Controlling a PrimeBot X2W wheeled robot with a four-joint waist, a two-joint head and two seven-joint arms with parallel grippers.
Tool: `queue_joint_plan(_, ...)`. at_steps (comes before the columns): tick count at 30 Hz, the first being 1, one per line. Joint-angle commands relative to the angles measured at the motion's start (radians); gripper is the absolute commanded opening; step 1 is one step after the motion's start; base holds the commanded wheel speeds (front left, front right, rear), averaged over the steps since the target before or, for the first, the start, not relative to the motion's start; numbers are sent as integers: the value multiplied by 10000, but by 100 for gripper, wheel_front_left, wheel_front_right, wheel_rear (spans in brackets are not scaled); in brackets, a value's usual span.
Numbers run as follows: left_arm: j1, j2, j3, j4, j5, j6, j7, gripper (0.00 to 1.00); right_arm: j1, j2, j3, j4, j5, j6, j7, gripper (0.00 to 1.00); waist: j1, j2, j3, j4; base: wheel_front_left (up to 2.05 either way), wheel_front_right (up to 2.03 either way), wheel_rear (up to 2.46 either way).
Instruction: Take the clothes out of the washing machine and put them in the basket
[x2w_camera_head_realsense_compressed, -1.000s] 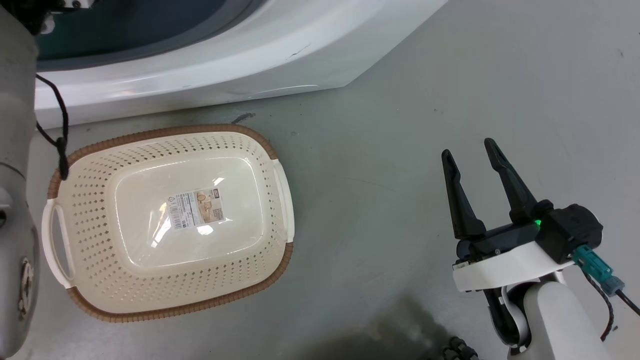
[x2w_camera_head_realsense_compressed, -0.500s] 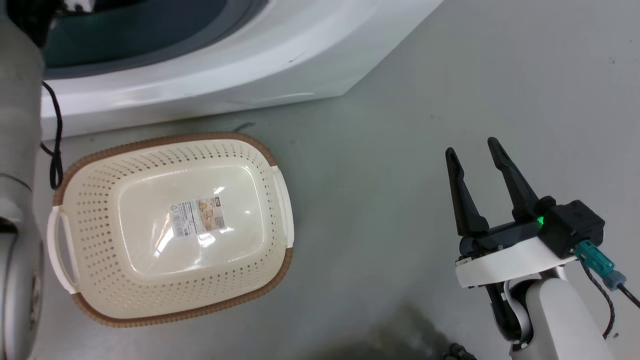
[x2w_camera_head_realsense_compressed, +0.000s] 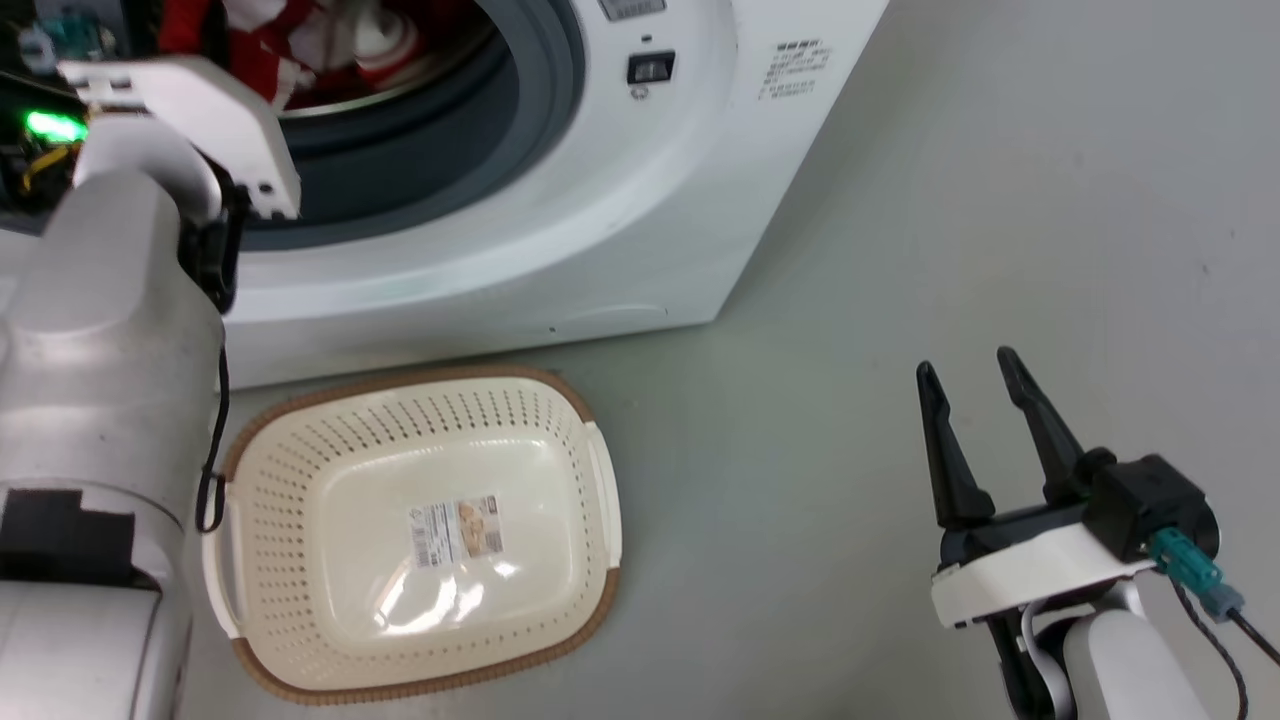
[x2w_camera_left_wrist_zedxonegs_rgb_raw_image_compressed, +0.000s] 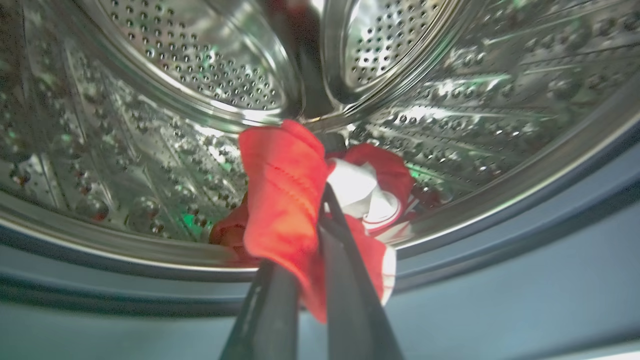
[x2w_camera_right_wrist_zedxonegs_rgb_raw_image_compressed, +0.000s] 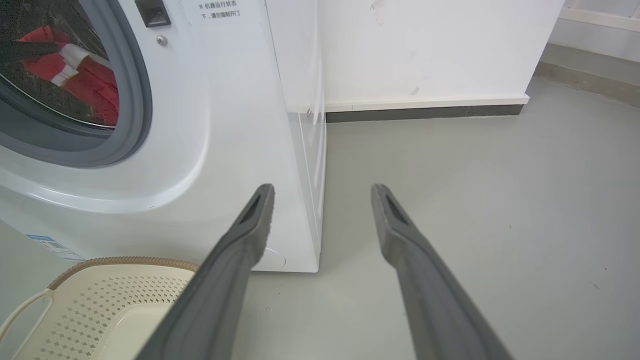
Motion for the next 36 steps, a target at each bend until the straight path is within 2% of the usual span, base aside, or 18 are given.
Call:
queue_joint_plan(1,284,-101,24,-5,-98,-51,-358,0,193,5,-24,66,-62,-7,-22,100,0,0,-713,216,0,0,0)
queue_joint_plan(10,1524,-183,383,-928,-504,-164,-1033,0,740,2,-65,314,-235,-7,-23,100,0,0,-1930,421,0,0,0)
queue_joint_plan(17,3046,-184,735,-3263,-490,67,-1047,0,1061,2,-438,360,-455,-7,30,100,0,0,-2673,586,0,0,0)
queue_joint_plan(18,3046,-184,735,-3263,-490,67,-1047,0,1061,2,-438,360,-455,-7,30,100,0,0,-2673,586,0,0,0)
queue_joint_plan(26,4923,-257,933,-6174,-362,295,-1039,0,1452,2,-669,200,-544,-5,222,100,0,0,-3340,959,0,0,0)
queue_joint_plan(32,6141,-368,817,-9016,-226,728,-958,0,1612,2,-777,34,-521,-7,323,100,0,0,-3565,1384,0,0,0)
queue_joint_plan(36,7026,-377,736,-11036,-226,1031,-529,0,1711,4,-781,-22,-538,-7,365,100,0,0,-3692,1659,0,0,0)
